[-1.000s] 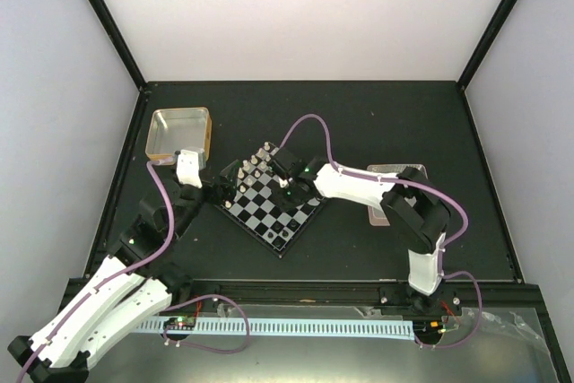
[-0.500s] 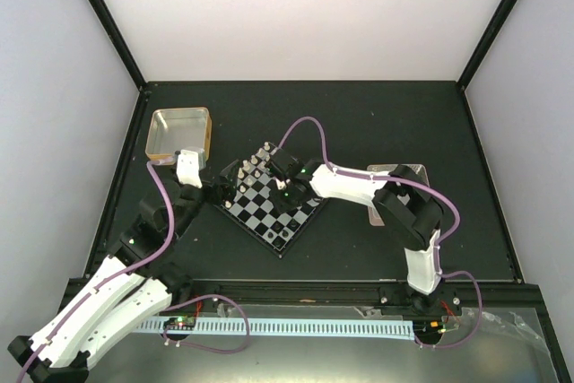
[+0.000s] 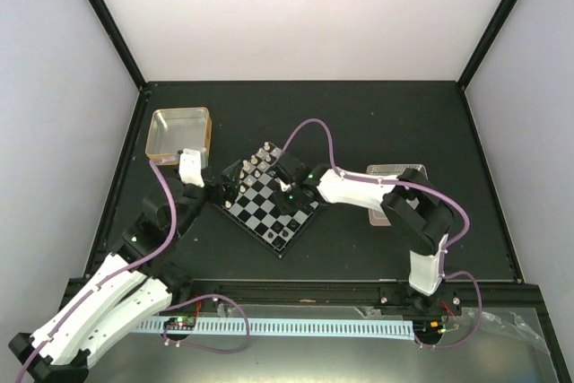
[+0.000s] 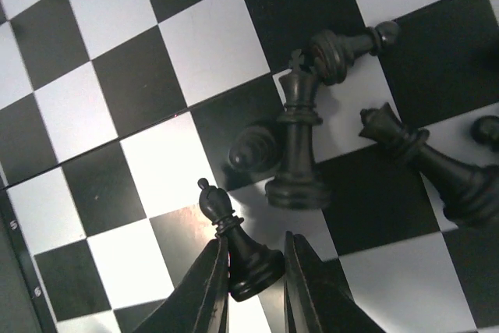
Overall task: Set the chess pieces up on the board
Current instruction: Pick up the chess piece from the chessboard, then place the chess piece on the chessboard.
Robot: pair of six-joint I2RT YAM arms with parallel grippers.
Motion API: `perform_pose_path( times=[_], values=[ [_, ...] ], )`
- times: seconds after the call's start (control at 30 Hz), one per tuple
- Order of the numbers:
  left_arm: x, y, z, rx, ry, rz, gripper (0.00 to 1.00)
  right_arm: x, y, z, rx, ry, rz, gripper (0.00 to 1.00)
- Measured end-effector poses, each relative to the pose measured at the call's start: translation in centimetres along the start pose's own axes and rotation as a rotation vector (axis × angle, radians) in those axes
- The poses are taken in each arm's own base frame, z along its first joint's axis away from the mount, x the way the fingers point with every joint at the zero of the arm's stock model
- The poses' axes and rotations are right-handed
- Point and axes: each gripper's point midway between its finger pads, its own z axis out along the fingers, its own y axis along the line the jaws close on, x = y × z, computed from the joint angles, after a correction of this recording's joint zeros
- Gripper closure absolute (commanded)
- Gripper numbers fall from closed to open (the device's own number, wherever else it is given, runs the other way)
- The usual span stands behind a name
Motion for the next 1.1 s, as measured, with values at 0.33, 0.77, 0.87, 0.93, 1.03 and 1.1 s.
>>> perform_pose_path(
  times=[0.33,0.77,0.87,0.93,1.03,1.1],
  values=[
    [5.5,-1.3,2.4,0.062,0.200,-0.174,0.07,-1.5,1.4,-3.2,-0.114,-0.171,-0.019,0.85],
    [13.4,-2.9,4.3,0.181,0.521,-0.534,0.39,-1.6,3.0,-8.4,-0.296,-0.395,-0.060,0.85],
    [13.5,-4.0,4.4,0.249,0.561,-0.588,0.45,-1.8,3.7,-9.5,-0.342,-0.434,-0.076,0.85],
    [13.6,-4.6,4.4,0.289,0.586,-0.611,0.51,-2.0,4.1,-10.2,-0.371,-0.459,-0.086,0.85],
    [14.3,-5.3,4.4,0.327,0.640,-0.631,0.58,-2.1,4.6,-10.8,-0.400,-0.481,-0.097,0.85],
    [14.6,-5.5,4.4,0.342,0.662,-0.642,0.64,-1.9,4.5,-10.9,-0.404,-0.483,-0.099,0.85]
  ],
)
